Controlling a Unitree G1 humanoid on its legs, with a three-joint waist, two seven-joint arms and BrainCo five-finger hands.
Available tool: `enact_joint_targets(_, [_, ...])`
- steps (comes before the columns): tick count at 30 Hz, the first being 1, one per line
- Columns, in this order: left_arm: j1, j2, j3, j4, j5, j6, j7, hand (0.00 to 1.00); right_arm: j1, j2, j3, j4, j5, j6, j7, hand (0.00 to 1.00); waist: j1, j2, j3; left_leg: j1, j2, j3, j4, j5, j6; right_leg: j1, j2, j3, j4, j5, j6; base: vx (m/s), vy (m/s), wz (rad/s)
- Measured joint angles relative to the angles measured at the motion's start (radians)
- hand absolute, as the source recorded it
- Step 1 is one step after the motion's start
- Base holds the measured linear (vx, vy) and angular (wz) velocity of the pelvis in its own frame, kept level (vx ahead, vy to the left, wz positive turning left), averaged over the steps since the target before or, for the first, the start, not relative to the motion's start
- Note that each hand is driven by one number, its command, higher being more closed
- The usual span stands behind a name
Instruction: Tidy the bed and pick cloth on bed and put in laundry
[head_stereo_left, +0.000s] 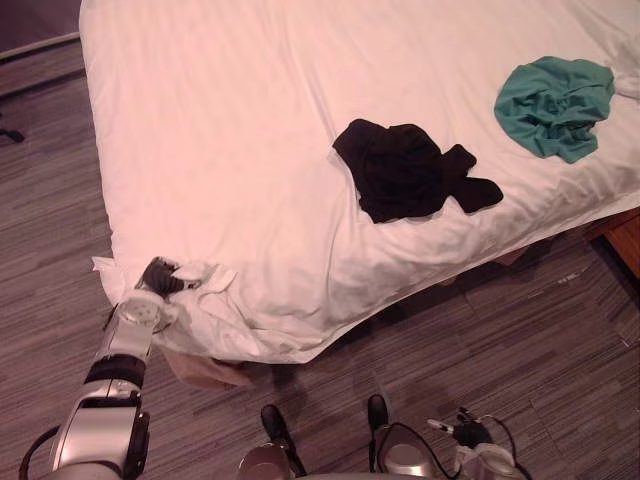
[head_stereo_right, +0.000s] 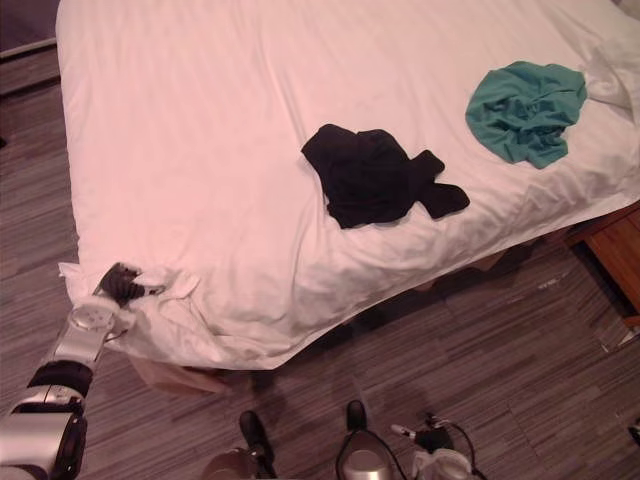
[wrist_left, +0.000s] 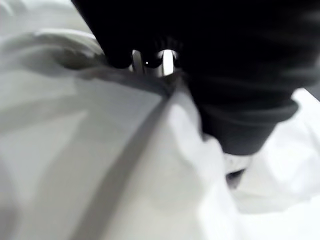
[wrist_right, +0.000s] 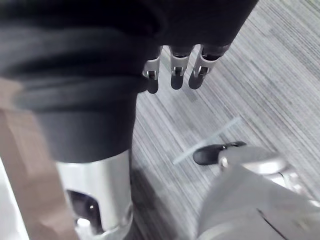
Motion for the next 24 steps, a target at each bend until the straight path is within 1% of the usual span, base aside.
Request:
enact_joint_targets(1, [0.064, -0.015, 0.043, 0.018, -0.011, -0.001, 0.002, 1.0, 0.001, -0.028, -0.022, -0.064, -0.002, 0.006, -0.018, 0.0, 0.006, 0.0, -0.002, 0.004, 0.0, -0.016, -0.002, 0.0, 0.0, 0.015, -0.001, -0.015, 0.0, -0.003, 0.003, -0.06, 0.003, 0.31])
enact_joint_targets(2, [0.131, -0.032, 0.082, 0.027, -0.023, -0.007, 0.008, 0.0, 0.01, -0.052, -0.024, -0.117, -0.006, 0.018, -0.039, 0.0, 0.017, -0.002, -0.016, 0.003, -0.002, -0.031, -0.002, 0.0, 0.0, 0.021, -0.003, -0.028, 0.0, -0.006, 0.004, -0.05, 0.007, 0.34])
enact_joint_targets(3, [0.16, -0.04, 0.1, 0.029, -0.027, -0.018, 0.015, 0.0, 0.013, -0.06, -0.024, -0.141, -0.006, 0.026, -0.044, 0.0, 0.022, -0.004, -0.023, 0.003, -0.003, -0.037, -0.002, 0.0, 0.0, 0.025, -0.005, -0.036, 0.0, -0.009, 0.004, -0.04, 0.015, 0.34])
enact_joint_targets(4, [0.218, -0.067, 0.147, 0.029, -0.043, -0.033, 0.022, 0.0, 0.018, -0.075, -0.022, -0.207, -0.008, 0.037, -0.057, 0.0, 0.043, -0.007, -0.054, -0.001, -0.005, -0.053, -0.002, 0.0, 0.0, 0.028, -0.008, -0.05, 0.001, -0.013, 0.005, -0.03, 0.014, 0.31])
enact_joint_targets(6, [0.264, -0.1, 0.204, 0.023, -0.063, -0.049, 0.041, 0.0, 0.002, -0.087, -0.007, -0.278, -0.013, 0.055, -0.056, 0.0, 0.057, -0.01, -0.088, -0.002, -0.009, -0.062, -0.002, 0.0, 0.0, 0.03, -0.012, -0.063, 0.002, -0.021, 0.007, -0.02, 0.017, 0.24])
enact_joint_targets(7, [0.293, -0.125, 0.239, 0.013, -0.074, -0.05, 0.052, 0.0, -0.027, -0.089, 0.011, -0.333, -0.042, 0.059, -0.052, 1.0, 0.061, -0.011, -0.113, -0.001, -0.014, -0.074, -0.003, -0.003, 0.003, 0.033, -0.016, -0.065, 0.002, -0.027, 0.007, 0.01, 0.02, 0.18])
enact_joint_targets(9, [0.302, -0.161, 0.279, 0.012, -0.081, -0.048, 0.065, 0.0, -0.056, -0.092, 0.051, -0.422, -0.087, 0.058, -0.03, 1.0, 0.06, -0.009, -0.124, 0.001, -0.022, -0.088, -0.003, -0.004, 0.004, 0.046, -0.022, -0.078, 0.002, -0.03, 0.012, 0.02, 0.023, 0.2])
enact_joint_targets(10, [0.31, -0.191, 0.312, 0.012, -0.09, -0.046, 0.077, 0.0, -0.081, -0.1, 0.097, -0.481, -0.095, 0.058, 0.008, 1.0, 0.061, -0.009, -0.127, -0.001, -0.027, -0.096, -0.003, -0.005, 0.006, 0.049, -0.028, -0.092, 0.002, -0.03, 0.013, 0.02, 0.028, 0.17])
enact_joint_targets(12, [0.316, -0.224, 0.352, 0.011, -0.119, -0.038, 0.089, 0.0, -0.112, -0.124, 0.165, -0.527, -0.115, 0.052, 0.066, 1.0, 0.061, -0.01, -0.127, -0.005, -0.033, -0.106, -0.002, -0.006, 0.008, 0.057, -0.033, -0.1, 0.003, -0.03, 0.015, 0.06, 0.027, 0.17])
enact_joint_targets(13, [0.316, -0.236, 0.369, 0.009, -0.127, -0.021, 0.093, 0.0, -0.14, -0.146, 0.218, -0.543, -0.118, 0.04, 0.114, 1.0, 0.062, -0.012, -0.128, -0.008, -0.036, -0.112, -0.002, -0.007, 0.009, 0.058, -0.037, -0.107, 0.004, -0.033, 0.019, 0.09, 0.019, 0.19])
enact_joint_targets(14, [0.315, -0.238, 0.376, 0.008, -0.128, 0.001, 0.098, 0.0, -0.182, -0.165, 0.275, -0.556, -0.101, 0.027, 0.179, 1.0, 0.062, -0.012, -0.128, -0.013, -0.038, -0.117, -0.002, -0.007, 0.01, 0.056, -0.039, -0.114, 0.005, -0.035, 0.021, 0.06, 0.011, 0.16])
enact_joint_targets(15, [0.315, -0.238, 0.38, 0.007, -0.128, 0.008, 0.098, 0.0, -0.208, -0.175, 0.303, -0.559, -0.067, 0.024, 0.217, 1.0, 0.062, -0.013, -0.128, -0.017, -0.04, -0.121, -0.002, -0.007, 0.01, 0.055, -0.04, -0.116, 0.005, -0.035, 0.022, 0.07, 0.002, 0.21])
enact_joint_targets(16, [0.315, -0.239, 0.387, 0.0, -0.129, 0.027, 0.099, 0.0, -0.281, -0.191, 0.375, -0.555, 0.021, 0.021, 0.298, 1.0, 0.063, -0.012, -0.127, -0.028, -0.042, -0.136, 0.004, -0.006, 0.011, 0.052, -0.042, -0.126, 0.005, -0.036, 0.024, 0.07, -0.005, 0.29])
enact_joint_targets(17, [0.315, -0.24, 0.387, -0.003, -0.139, 0.032, 0.101, 0.0, -0.34, -0.197, 0.423, -0.551, 0.101, 0.02, 0.361, 1.0, 0.07, -0.008, -0.123, -0.04, -0.043, -0.149, 0.004, -0.006, 0.011, 0.047, -0.042, -0.137, 0.009, -0.038, 0.024, 0.06, -0.008, 0.33])
enact_joint_targets(18, [0.315, -0.242, 0.383, -0.003, -0.144, 0.038, 0.109, 0.0, -0.386, -0.198, 0.451, -0.547, 0.157, 0.013, 0.41, 1.0, 0.077, -0.001, -0.112, -0.053, -0.043, -0.157, 0.004, -0.004, 0.013, 0.035, -0.043, -0.145, 0.021, -0.042, 0.022, 0.03, -0.009, 0.34])
enact_joint_targets(19, [0.313, -0.242, 0.377, -0.001, -0.154, 0.048, 0.127, 0.0, -0.467, -0.201, 0.493, -0.546, 0.214, -0.001, 0.464, 1.0, 0.089, 0.002, -0.085, -0.076, -0.043, -0.169, 0.011, 0.001, 0.017, 0.001, -0.047, -0.153, 0.061, -0.057, 0.018, -0.02, -0.003, 0.39])
enact_joint_targets(20, [0.31, -0.241, 0.36, -0.002, -0.156, 0.049, 0.141, 0.0, -0.549, -0.205, 0.524, -0.546, 0.253, -0.02, 0.5, 1.0, 0.104, 0.009, -0.04, -0.118, -0.044, -0.188, 0.039, 0.001, 0.017, -0.043, -0.057, -0.164, 0.115, -0.076, 0.014, -0.08, -0.002, 0.51])
enact_joint_targets(22, [0.302, -0.241, 0.312, -0.01, -0.161, 0.043, 0.156, 0.0, -0.673, -0.212, 0.553, -0.546, 0.291, -0.035, 0.529, 1.0, 0.122, 0.027, 0.048, -0.181, -0.046, -0.222, 0.073, 0.005, 0.023, -0.098, -0.07, -0.18, 0.177, -0.099, 0.008, -0.12, 0.003, 0.52])
enact_joint_targets(23, [0.293, -0.243, 0.269, -0.031, -0.177, 0.038, 0.161, 0.0, -0.742, -0.213, 0.571, -0.547, 0.31, -0.039, 0.536, 1.0, 0.151, 0.045, 0.106, -0.216, -0.051, -0.232, 0.08, 0.015, 0.027, -0.133, -0.078, -0.189, 0.203, -0.114, 0.006, -0.13, -0.006, 0.43])
enact_joint_targets(24, [0.291, -0.249, 0.236, -0.052, -0.179, 0.031, 0.164, 0.0, -0.783, -0.213, 0.592, -0.548, 0.309, -0.039, 0.538, 1.0, 0.164, 0.063, 0.142, -0.239, -0.052, -0.248, 0.08, 0.026, 0.028, -0.154, -0.08, -0.199, 0.217, -0.116, 0.005, -0.13, -0.01, 0.44])
